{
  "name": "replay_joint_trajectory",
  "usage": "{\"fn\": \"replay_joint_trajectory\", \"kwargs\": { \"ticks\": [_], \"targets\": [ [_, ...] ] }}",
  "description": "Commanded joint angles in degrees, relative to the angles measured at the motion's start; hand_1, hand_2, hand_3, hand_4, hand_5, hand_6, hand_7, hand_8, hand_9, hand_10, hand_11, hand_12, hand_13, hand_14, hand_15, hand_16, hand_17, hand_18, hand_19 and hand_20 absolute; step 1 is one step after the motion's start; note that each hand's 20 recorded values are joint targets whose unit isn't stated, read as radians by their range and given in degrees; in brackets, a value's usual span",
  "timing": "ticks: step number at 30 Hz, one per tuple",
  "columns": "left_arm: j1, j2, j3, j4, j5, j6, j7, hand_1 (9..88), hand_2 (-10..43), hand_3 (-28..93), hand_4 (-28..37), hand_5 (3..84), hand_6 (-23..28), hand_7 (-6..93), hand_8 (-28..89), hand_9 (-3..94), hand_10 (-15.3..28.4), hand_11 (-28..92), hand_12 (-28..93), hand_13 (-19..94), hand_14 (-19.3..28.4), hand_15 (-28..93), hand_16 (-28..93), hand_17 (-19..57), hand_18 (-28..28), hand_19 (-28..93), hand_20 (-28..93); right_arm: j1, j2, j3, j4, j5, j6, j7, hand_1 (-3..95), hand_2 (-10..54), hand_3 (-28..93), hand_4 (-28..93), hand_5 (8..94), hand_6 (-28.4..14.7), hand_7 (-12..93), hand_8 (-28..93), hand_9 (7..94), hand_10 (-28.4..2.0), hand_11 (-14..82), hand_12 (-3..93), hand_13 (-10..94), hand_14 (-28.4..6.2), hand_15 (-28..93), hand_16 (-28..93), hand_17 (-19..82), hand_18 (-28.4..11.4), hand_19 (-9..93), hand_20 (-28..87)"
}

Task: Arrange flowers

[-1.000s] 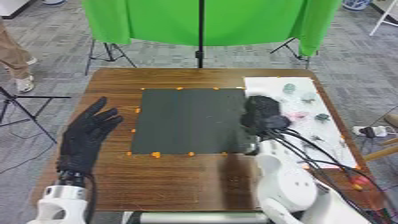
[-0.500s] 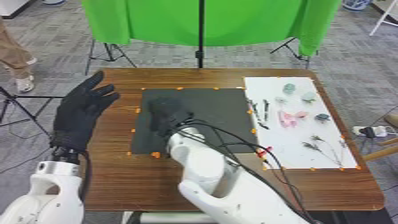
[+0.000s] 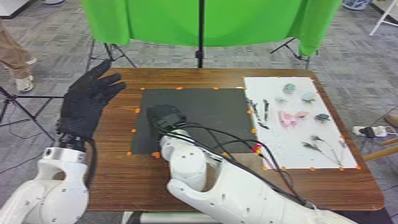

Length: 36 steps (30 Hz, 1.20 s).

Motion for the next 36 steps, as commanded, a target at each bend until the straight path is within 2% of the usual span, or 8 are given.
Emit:
{"fn": "replay_joint_trajectory", "kwargs": {
  "ticks": [1,11,16,17,18,24,30,36],
  "targets": [
    [-2.1,-0.87,2.06,1.56,0.32,-1.23,0.22,26.9,9.4,74,-20.0,35.2,8.4,12.0,-9,33.7,19.7,26,12,23,24.4,47,-6,-11.1,20.0,42,18,2.52,-0.63,-1.86,3.69,-0.94,1.24,4.94,53.2,-9.5,69,-28,90.5,-3.7,25,11,89.5,-11.6,57.6,23.8,90,-7.2,73,18,57,-23.3,93,59],
    [-0.45,0.04,1.97,1.09,-0.01,-0.78,1.52,26.9,9.4,74,-20.0,35.1,8.4,12.1,-9,33.6,19.7,26,12,23,24.5,47,-6,-11.1,20.1,42,18,2.98,0.16,-3.09,1.43,5.15,2.26,4.08,44.8,-2.4,69,-28,92.5,-1.0,15,-5,91.3,-11.4,55.3,24.1,91,-7.8,73,20,57,-23.5,93,60],
    [0.62,0.74,2.1,0.78,-0.49,0.06,3.48,26.9,9.4,74,-20.0,35.2,8.4,12.0,-9,33.7,19.7,26,12,23,24.5,47,-6,-11.1,20.1,42,18,3.98,0.87,-4.88,1.24,1.16,3.74,2.57,43.5,-1.3,67,-28,92.3,-0.1,15,-13,91.8,-10.7,53.9,23.7,89,-8.6,73,20,55,-24.0,93,60],
    [1.38,0.89,1.83,0.45,-0.63,0.42,3.22,26.9,9.4,74,-20.0,35.2,8.4,12.0,-9,33.7,19.7,26,12,23,24.5,47,-6,-11.1,20.1,42,18,3.11,0.88,-3.83,0.44,2.08,3.14,2.08,43.3,-2.1,68,-28,91.6,-0.2,15,-10,91.8,-10.8,53.3,24.0,89,-8.5,73,20,55,-24.0,93,60],
    [1.55,0.08,1.07,0.31,0.0,-0.11,1.49,26.9,9.4,74,-20.0,35.2,8.5,12.0,-9,33.6,19.7,26,12,23,24.4,47,-6,-11.1,20.1,42,18,0.95,-0.11,-1.21,-0.18,2.55,2.26,1.76,42.7,-3.1,68,-28,90.9,-0.4,15,-8,91.6,-11.0,53.0,24.2,89,-8.4,73,20,55,-24.1,93,60],
    [4.12,-1.11,-0.31,-0.62,-0.08,0.91,1.21,26.9,9.4,74,-19.9,35.2,8.5,12.0,-9,33.7,19.7,26,12,23,24.5,47,-6,-11.1,20.1,42,18,-1.74,-0.34,2.37,-1.5,-3.68,1.21,-0.82,37.8,-4.7,69,-28,91.0,-1.3,15,-13,91.5,-11.8,52.5,23.5,89,-8.9,73,19,55,-24.7,93,60],
    [10.83,-1.66,-2.98,-2.53,-1.2,2.78,4.4,26.9,9.4,74,-19.9,35.3,8.5,12.1,-9,33.6,19.7,26,12,23,24.5,47,-6,-11.1,20.0,42,18,-3.1,4.55,5.01,-7.5,-3.6,3.89,-2.19,30.0,-3.4,68,-27,91.2,-2.4,16,-12,90.9,-12.4,53.0,23.8,88,-9.4,74,19,55,-25.6,93,62],
    [12.96,-1.81,-4.2,-3.32,-1.53,3.36,5.9,26.9,9.3,74,-20.0,35.2,8.5,12.1,-9,33.5,19.7,26,12,23,24.4,47,-6,-11.1,20.1,42,18,-7.11,16.34,14.37,-18.83,4.48,4.44,1.7,28.4,-1.6,68,-25,81.7,-4.5,15,-11,83.6,-15.8,46.9,20.6,81,-12.6,70,16,46,-27.2,93,49]
  ]
}}
